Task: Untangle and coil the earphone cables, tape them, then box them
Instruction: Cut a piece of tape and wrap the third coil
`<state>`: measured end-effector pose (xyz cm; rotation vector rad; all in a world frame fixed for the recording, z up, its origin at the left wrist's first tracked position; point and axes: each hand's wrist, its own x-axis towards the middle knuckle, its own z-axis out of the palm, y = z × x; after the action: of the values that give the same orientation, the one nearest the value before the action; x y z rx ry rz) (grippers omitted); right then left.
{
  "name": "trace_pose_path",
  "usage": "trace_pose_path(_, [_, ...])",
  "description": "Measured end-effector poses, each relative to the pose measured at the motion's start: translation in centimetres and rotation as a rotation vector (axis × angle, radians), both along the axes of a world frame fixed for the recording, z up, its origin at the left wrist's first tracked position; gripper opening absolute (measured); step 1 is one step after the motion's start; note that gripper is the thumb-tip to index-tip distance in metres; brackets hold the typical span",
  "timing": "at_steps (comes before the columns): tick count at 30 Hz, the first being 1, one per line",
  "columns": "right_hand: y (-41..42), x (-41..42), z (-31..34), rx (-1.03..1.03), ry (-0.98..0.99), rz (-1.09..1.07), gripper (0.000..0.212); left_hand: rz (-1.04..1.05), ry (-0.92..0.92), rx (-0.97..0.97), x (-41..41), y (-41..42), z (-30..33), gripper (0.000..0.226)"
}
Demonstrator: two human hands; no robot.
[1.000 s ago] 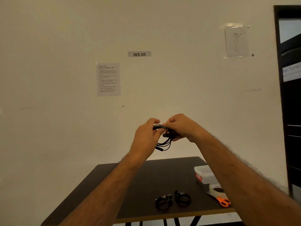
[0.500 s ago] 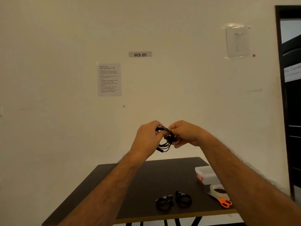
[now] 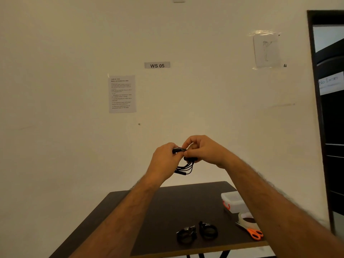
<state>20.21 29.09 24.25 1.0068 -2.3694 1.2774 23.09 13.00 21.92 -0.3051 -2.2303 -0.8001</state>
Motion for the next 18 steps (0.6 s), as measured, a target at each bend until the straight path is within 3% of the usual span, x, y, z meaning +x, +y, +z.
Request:
trace_pose_path(4, [0.1, 0.0, 0.0, 0.087, 0.064, -0.032, 0.013, -0.028, -0.109, -0.007, -0.2, -0.4, -0.1, 0.017])
trace_pose_path(10, [-0.2, -0.1, -0.1, 0.178, 0.117, -0.077, 0.016, -0.178, -0.321, 0.173, 0.2, -0.7, 0.3, 0.019])
trace_pose_path(18, [-0.6, 0.1, -0.2, 0.257, 0.173, -0.114, 0.023, -0.218, -0.436, 0.255, 0.0, -1.2, 0.6, 0.022])
